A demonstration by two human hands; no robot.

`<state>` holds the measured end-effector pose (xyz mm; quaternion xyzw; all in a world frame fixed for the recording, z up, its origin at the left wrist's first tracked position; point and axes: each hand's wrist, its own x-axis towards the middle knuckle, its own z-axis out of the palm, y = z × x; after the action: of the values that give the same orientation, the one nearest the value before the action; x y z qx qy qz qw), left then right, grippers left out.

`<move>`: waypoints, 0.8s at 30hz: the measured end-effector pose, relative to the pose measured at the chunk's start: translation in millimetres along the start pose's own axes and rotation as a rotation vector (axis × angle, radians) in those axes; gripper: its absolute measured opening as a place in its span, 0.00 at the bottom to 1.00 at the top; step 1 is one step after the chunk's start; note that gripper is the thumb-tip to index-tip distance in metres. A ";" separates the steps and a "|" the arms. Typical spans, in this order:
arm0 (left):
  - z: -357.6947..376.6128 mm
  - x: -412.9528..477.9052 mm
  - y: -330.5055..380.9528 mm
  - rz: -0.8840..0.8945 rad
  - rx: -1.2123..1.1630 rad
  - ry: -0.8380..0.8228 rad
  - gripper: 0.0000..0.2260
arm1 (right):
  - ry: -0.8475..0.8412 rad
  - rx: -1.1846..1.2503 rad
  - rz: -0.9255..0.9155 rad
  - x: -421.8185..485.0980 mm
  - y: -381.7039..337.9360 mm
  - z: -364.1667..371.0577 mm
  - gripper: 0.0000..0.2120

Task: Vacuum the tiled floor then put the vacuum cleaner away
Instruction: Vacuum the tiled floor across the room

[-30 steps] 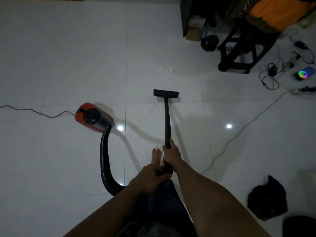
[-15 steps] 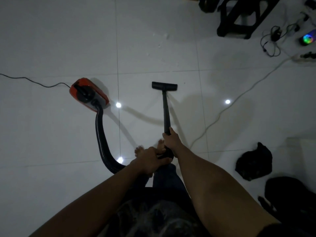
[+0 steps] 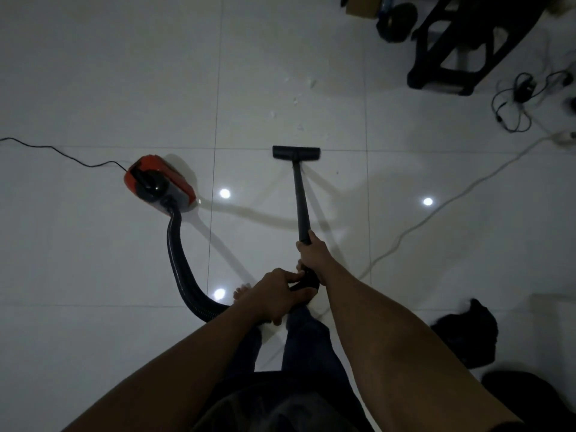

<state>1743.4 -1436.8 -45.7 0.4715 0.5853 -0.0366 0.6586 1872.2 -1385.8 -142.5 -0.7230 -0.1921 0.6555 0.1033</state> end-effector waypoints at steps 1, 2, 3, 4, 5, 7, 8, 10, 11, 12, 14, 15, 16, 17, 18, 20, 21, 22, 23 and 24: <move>-0.9 6.7 8.2 -0.004 -0.007 0.003 0.25 | -0.006 -0.009 0.002 6.2 -6.5 -6.0 0.32; -2.2 13.9 16.6 -0.009 -0.017 0.009 0.26 | -0.015 -0.016 0.005 12.4 -14.6 -12.2 0.32; -4.0 20.1 23.2 -0.015 -0.033 0.022 0.26 | -0.020 -0.017 0.004 17.2 -22.5 -16.6 0.32; -6.9 27.5 29.3 -0.019 -0.049 0.038 0.26 | -0.020 -0.020 0.000 23.5 -31.9 -20.8 0.32; -11.2 36.1 36.1 -0.020 -0.051 0.053 0.25 | -0.019 -0.028 -0.003 31.0 -42.6 -24.4 0.32; -21.2 51.4 45.9 -0.010 -0.047 0.075 0.22 | -0.027 -0.058 -0.010 45.1 -61.9 -28.9 0.32; -27.4 60.4 50.4 -0.011 -0.058 0.077 0.18 | -0.029 -0.078 -0.014 52.4 -73.0 -30.8 0.32; -38.5 73.1 56.9 -0.022 -0.090 0.085 0.09 | -0.029 -0.112 -0.027 62.9 -91.4 -31.7 0.32; -45.5 79.0 59.7 -0.022 -0.103 0.085 0.10 | -0.030 -0.133 -0.032 67.4 -100.8 -30.8 0.32; -53.5 85.7 61.7 -0.021 -0.110 0.081 0.14 | -0.033 -0.150 -0.037 72.3 -110.6 -29.3 0.32; -72.3 99.2 65.3 -0.033 -0.093 0.071 0.21 | -0.039 -0.152 -0.038 82.9 -131.9 -25.3 0.32; -84.3 107.1 68.7 -0.037 -0.080 0.069 0.22 | -0.036 -0.151 -0.039 89.2 -145.0 -23.1 0.32; -96.9 115.1 72.5 -0.033 -0.074 0.064 0.23 | -0.033 -0.156 -0.044 95.8 -158.8 -21.0 0.32; -108.3 121.8 77.2 -0.020 -0.082 0.059 0.26 | -0.031 -0.160 -0.049 101.4 -171.1 -19.9 0.32; -122.2 129.6 82.3 -0.010 -0.096 0.056 0.29 | -0.026 -0.158 -0.051 108.7 -186.1 -17.2 0.32; -152.1 145.2 94.9 -0.009 -0.128 0.051 0.30 | -0.021 -0.161 -0.047 122.8 -218.6 -10.5 0.32; -163.9 149.4 102.5 -0.003 -0.132 0.054 0.28 | -0.024 -0.168 -0.054 127.1 -231.5 -8.7 0.32; -178.6 154.6 110.5 0.005 -0.133 0.058 0.26 | -0.024 -0.167 -0.057 132.6 -247.4 -6.0 0.32; -193.2 158.2 117.8 0.009 -0.133 0.061 0.25 | -0.019 -0.159 -0.058 137.4 -262.2 -2.3 0.32; -209.5 162.1 124.7 0.009 -0.129 0.063 0.24 | -0.012 -0.149 -0.053 142.0 -278.0 2.7 0.32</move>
<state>1714.5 -1147.1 -76.9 0.4317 0.6048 0.0189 0.6689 1839.5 -1075.8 -160.2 -0.7193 -0.2599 0.6408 0.0656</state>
